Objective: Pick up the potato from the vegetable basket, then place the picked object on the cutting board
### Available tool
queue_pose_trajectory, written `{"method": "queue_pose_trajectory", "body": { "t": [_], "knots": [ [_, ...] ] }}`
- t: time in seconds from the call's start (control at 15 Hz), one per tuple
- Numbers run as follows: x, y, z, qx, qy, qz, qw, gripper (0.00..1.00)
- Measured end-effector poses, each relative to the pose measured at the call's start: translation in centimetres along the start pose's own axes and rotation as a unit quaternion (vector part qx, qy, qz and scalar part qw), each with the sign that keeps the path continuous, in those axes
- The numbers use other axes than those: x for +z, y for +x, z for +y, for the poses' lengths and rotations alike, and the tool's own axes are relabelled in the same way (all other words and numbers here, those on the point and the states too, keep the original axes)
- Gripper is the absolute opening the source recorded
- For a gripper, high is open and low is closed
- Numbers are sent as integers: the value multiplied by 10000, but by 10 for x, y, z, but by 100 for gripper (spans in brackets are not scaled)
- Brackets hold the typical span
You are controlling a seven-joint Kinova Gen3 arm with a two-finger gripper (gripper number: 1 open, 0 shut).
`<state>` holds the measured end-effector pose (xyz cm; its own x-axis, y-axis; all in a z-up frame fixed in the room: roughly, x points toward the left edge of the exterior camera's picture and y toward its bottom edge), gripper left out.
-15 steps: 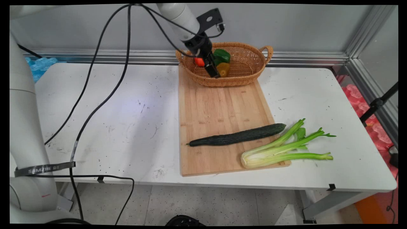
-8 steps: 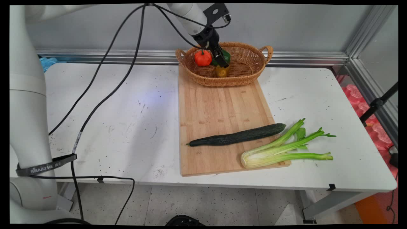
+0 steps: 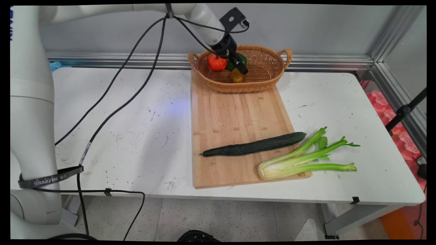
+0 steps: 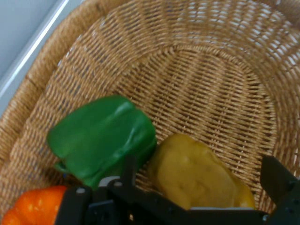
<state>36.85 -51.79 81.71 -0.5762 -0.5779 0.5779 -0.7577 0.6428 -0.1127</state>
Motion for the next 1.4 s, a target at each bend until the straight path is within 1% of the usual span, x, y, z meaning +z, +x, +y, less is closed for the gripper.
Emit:
{"method": "queue_pose_trajectory", "body": {
  "t": [0.27,0.6,0.67,1.07,1.27,1.4],
  "knots": [
    [14,-10,4,-396,84,-41,9992,100],
    [26,-18,8,-754,135,-45,9971,100],
    [28,-20,9,-820,136,-43,9965,0],
    [33,-23,15,-1071,113,-29,9942,0],
    [31,-17,20,-1099,65,23,9939,0],
    [24,-6,23,-1026,39,95,9947,0]
  ]
}}
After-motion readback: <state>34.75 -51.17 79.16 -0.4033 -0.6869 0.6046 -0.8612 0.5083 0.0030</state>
